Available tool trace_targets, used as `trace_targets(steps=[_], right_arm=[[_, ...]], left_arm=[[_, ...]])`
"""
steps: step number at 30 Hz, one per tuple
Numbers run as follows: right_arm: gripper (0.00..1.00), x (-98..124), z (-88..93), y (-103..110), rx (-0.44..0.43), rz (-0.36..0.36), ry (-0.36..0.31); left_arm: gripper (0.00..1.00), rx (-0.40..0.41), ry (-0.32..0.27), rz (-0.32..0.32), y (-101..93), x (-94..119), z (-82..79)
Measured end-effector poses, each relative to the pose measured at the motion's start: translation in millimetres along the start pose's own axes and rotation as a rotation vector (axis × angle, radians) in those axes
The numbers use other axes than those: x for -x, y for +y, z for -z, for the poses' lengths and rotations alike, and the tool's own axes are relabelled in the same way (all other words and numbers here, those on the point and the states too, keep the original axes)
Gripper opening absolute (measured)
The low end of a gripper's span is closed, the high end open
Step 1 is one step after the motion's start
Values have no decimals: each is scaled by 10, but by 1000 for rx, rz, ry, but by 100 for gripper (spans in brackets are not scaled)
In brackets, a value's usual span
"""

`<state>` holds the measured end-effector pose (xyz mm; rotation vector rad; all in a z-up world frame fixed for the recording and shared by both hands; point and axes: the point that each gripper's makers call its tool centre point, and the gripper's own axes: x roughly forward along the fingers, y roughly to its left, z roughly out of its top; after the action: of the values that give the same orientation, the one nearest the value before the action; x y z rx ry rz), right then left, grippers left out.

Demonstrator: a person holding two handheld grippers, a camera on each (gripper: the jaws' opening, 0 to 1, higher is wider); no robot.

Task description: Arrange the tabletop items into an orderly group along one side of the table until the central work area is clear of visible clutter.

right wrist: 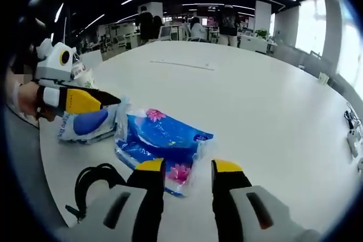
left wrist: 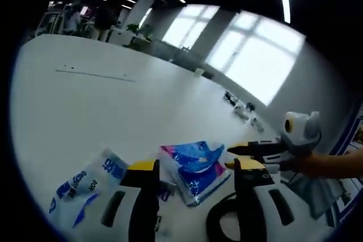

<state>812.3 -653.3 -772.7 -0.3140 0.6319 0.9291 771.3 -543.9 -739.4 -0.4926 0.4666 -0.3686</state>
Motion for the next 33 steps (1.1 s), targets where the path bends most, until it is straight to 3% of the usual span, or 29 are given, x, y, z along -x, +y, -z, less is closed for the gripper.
trace_targets(steps=[15,25,33], right_arm=[[46,126,-85,82,34,-12,-15],[46,156,-227,147,73,-28,-26],[44,87,-371,329,103,-68,-34]], left_arm=[[69,26,8,-25,-55,164,-8],[75,32,2,-42,-67,346,1],[76,54,5,-73,0,519,10]])
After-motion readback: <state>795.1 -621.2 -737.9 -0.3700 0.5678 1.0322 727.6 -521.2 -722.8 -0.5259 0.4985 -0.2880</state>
